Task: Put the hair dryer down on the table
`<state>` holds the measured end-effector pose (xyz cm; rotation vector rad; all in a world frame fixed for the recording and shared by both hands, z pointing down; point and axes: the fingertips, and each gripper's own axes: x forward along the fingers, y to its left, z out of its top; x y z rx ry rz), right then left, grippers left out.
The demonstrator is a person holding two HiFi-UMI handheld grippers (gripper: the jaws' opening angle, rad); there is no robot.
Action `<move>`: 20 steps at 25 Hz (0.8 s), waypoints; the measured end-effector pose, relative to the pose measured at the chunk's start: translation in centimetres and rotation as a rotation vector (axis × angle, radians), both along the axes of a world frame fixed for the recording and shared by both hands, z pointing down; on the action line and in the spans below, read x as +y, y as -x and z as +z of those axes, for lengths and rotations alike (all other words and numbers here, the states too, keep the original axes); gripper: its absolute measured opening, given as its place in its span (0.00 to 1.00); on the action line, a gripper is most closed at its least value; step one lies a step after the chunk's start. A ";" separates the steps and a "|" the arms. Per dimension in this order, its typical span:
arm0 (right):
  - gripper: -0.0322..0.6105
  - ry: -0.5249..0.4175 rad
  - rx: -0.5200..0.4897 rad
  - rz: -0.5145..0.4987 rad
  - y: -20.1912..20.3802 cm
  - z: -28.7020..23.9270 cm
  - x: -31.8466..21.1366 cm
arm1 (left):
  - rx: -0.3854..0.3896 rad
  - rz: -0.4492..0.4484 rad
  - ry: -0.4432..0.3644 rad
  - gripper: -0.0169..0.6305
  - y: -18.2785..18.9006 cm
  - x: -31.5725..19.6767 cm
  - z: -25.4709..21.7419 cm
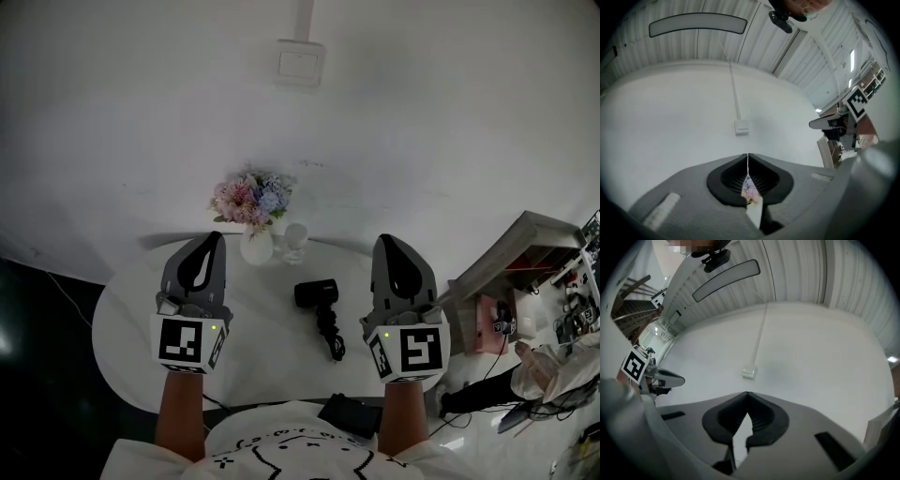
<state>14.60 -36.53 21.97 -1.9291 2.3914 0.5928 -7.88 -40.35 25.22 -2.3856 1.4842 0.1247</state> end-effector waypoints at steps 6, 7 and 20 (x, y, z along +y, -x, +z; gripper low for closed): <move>0.05 -0.030 0.011 0.006 -0.1 -1.0 0.4 | -0.005 -0.004 -0.032 0.06 0.6 0.4 -1.5; 0.05 -0.029 0.010 0.008 -0.2 -1.0 0.4 | -0.004 -0.005 -0.035 0.06 0.6 0.4 -1.7; 0.05 -0.003 0.025 0.014 0.0 -0.2 0.7 | 0.003 -0.004 -0.039 0.06 1.1 0.9 -1.8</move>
